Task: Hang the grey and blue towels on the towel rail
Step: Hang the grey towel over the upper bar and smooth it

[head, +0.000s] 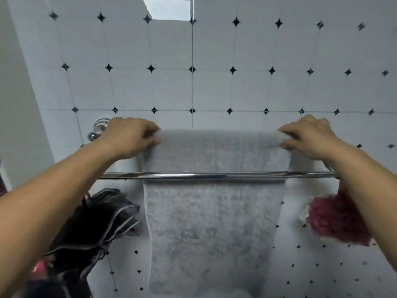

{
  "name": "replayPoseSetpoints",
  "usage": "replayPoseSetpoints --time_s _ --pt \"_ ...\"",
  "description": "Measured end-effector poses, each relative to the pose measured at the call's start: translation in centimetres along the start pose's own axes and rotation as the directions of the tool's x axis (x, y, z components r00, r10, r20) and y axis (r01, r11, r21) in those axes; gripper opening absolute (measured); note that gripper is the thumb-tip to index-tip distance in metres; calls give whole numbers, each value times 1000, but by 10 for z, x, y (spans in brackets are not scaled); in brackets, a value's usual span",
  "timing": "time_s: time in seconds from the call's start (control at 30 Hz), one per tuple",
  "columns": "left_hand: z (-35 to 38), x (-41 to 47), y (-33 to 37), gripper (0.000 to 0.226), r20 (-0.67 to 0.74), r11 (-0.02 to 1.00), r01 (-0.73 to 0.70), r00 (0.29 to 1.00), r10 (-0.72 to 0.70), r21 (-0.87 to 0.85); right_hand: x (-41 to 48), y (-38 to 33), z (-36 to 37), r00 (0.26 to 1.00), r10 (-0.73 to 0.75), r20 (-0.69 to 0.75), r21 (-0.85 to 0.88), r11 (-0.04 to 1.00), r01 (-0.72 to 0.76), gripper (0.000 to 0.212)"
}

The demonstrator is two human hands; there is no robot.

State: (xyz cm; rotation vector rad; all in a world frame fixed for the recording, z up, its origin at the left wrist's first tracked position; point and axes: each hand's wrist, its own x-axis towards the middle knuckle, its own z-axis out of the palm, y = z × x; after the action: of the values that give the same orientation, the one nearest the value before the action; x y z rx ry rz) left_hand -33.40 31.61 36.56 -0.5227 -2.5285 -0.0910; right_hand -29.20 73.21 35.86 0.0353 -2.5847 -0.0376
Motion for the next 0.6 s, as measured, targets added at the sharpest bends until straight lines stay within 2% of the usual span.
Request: replayPoseSetpoints --time_s 0.17,0.27,0.37,0.47,0.6 --pt "5 3 -13 34 131 994 -4 991 19 -108 4 7 4 998 6 65 77 997 -11 30" --pt "8 5 -14 38 152 982 5 988 25 -190 7 6 -2 990 -4 143 123 992 -13 30" --pt "13 8 -12 46 165 983 11 986 20 -185 11 4 -6 967 9 253 180 982 -57 31" --pt "15 8 -13 56 157 989 -2 987 25 -146 13 3 -3 960 41 278 242 964 -111 35" --pt "14 2 -12 68 128 998 -31 991 36 -46 11 2 2 966 90 243 130 984 -125 47"
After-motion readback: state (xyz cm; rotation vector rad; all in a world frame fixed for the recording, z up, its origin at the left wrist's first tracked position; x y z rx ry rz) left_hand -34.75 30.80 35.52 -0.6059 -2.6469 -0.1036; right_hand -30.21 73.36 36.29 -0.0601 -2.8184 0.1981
